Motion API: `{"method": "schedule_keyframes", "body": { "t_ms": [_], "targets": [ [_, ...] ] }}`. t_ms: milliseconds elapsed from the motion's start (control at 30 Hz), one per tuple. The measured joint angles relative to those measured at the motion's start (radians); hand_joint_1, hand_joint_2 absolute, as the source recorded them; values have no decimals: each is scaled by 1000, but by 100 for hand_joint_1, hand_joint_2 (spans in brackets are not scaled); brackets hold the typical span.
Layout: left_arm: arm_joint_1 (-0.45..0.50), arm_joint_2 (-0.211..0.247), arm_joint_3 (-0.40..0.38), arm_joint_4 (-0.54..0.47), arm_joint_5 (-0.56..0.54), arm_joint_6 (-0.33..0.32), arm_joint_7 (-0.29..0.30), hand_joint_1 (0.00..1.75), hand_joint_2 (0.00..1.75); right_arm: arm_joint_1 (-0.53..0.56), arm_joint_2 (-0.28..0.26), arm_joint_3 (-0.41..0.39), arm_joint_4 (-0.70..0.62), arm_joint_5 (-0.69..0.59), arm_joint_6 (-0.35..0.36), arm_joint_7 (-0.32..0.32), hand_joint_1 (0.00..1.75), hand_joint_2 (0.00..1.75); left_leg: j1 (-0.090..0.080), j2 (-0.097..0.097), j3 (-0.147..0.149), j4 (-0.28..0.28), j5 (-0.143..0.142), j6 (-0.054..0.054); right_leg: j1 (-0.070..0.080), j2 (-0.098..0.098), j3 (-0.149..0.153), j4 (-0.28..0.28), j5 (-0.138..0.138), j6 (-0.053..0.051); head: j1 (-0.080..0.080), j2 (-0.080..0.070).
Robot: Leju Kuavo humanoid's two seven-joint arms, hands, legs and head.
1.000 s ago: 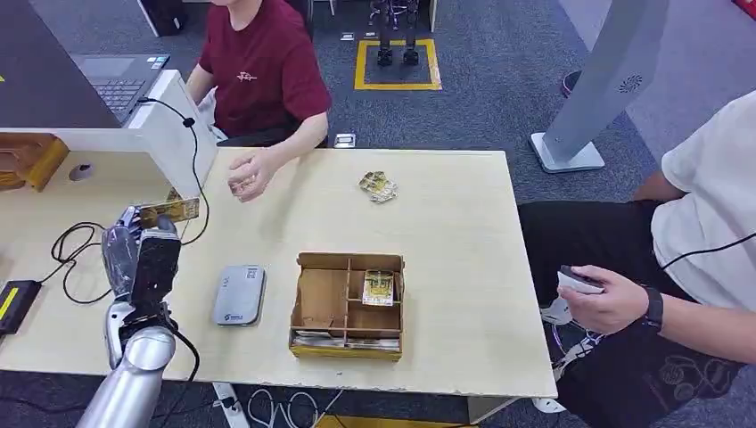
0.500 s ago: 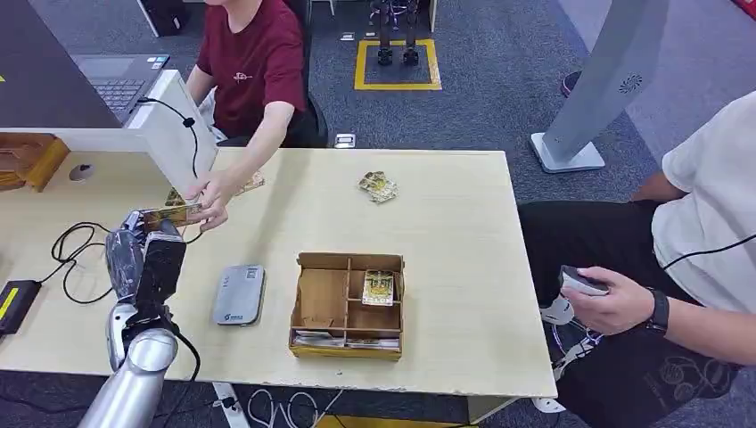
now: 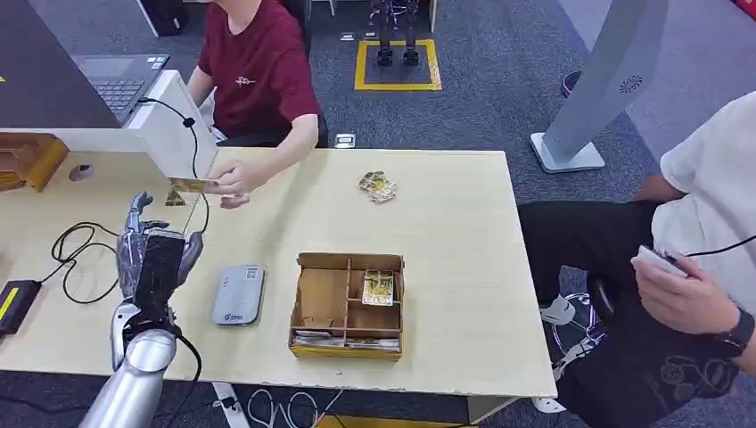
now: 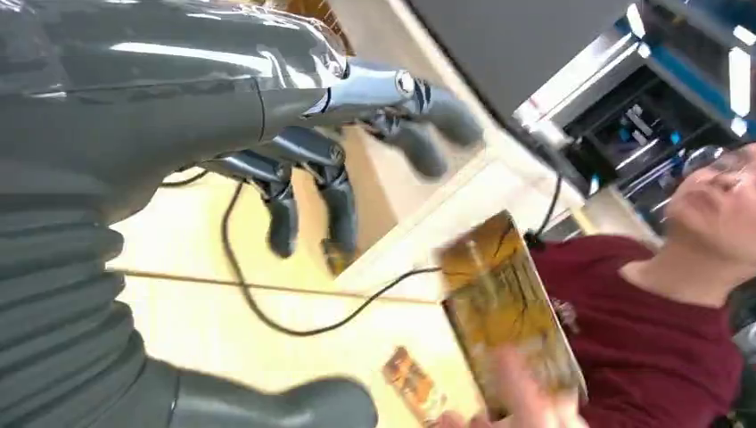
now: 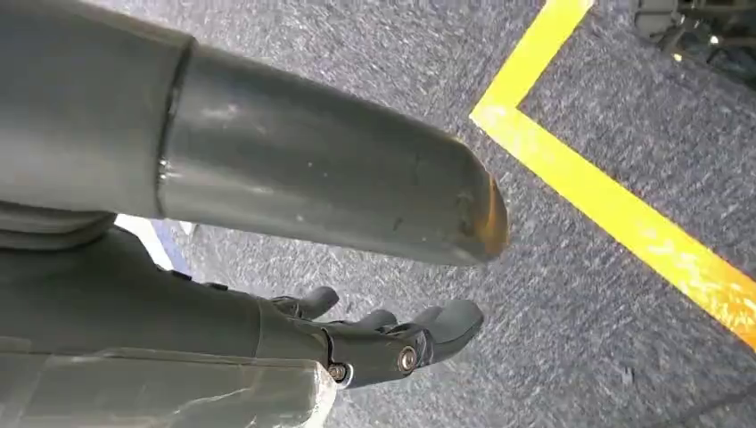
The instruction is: Pass the card to the sensor for recognition and then transmit it.
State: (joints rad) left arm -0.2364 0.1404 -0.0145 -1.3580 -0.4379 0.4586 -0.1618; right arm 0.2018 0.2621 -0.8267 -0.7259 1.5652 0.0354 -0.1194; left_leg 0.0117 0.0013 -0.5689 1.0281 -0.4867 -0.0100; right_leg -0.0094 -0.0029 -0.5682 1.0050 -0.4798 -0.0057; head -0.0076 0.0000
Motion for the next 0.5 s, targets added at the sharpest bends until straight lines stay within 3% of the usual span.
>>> {"method": "schedule_keyframes", "body": {
  "t_ms": [133, 300, 400, 500],
  "targets": [
    [16, 7, -3, -20, 13, -37, 5, 0, 175, 4, 1, -1, -14, 0, 10, 1, 0, 0, 0, 0, 0, 0, 0, 0, 0, 0, 0, 0, 0, 0, 0, 0],
    [114, 56, -38, -171, 87, -223, -77, 0, 175, 14, 8, -13, -40, 0, 37, -5, 0, 0, 0, 2, 0, 0, -1, 0, 0, 3, -1, 0, 0, 0, 0, 0],
    [187, 85, -84, -287, 41, -280, -122, 0, 175, 20, 17, -22, -59, 0, 52, -5, 0, 0, 0, 2, -1, 0, -1, 1, 0, 3, -1, 0, -1, 1, 0, 0],
    [253, 117, -145, -389, -74, -282, -154, 0, 175, 22, 26, -31, -79, 0, 64, -5, 0, 0, 0, 2, -1, 0, -2, 1, 0, 3, -1, 0, -1, 1, 0, 0]
  ]
}}
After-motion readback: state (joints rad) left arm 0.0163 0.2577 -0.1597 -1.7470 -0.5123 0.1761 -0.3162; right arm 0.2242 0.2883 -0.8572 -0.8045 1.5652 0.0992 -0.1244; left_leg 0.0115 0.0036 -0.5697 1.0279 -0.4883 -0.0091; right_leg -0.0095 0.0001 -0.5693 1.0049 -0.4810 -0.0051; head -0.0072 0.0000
